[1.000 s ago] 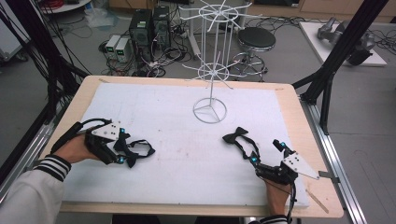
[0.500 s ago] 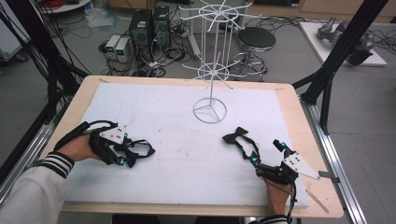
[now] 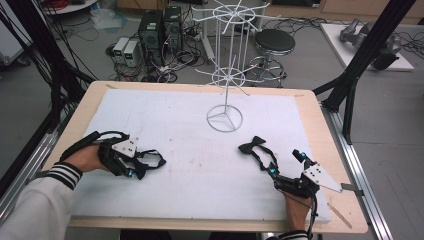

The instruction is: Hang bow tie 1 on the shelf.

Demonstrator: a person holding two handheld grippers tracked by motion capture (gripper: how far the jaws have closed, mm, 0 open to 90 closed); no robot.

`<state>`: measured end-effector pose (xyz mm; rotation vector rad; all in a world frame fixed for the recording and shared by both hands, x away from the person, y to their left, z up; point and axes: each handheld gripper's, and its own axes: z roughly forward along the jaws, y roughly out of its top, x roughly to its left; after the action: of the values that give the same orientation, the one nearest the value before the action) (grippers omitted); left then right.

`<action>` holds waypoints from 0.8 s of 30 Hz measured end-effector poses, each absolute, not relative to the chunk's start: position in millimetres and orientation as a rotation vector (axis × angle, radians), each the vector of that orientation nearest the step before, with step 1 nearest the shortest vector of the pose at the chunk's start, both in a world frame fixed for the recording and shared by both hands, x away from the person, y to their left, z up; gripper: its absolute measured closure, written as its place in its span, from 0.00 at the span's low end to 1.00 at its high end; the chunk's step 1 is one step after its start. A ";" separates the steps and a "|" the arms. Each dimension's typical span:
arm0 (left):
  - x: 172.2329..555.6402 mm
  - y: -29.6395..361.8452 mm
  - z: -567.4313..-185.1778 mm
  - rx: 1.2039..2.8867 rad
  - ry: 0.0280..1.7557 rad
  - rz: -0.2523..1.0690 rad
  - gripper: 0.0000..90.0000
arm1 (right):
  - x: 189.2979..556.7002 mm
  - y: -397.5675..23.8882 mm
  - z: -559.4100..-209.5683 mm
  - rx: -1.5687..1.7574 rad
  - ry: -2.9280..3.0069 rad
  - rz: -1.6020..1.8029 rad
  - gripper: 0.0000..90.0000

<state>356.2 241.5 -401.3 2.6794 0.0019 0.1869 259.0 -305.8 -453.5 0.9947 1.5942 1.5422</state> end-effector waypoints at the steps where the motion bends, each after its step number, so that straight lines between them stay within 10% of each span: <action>1: 356.3 241.8 -401.5 2.677 0.003 0.188 0.44 | 258.4 -305.3 -453.5 1.006 1.598 1.546 0.04; 24: 360.9 236.1 -405.5 2.741 -0.069 0.255 0.61 | 258.8 -305.7 -453.5 1.002 1.593 1.542 0.04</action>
<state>360.9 236.1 -405.5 2.7412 -0.0690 0.2552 258.8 -305.7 -453.5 1.0024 1.5928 1.5422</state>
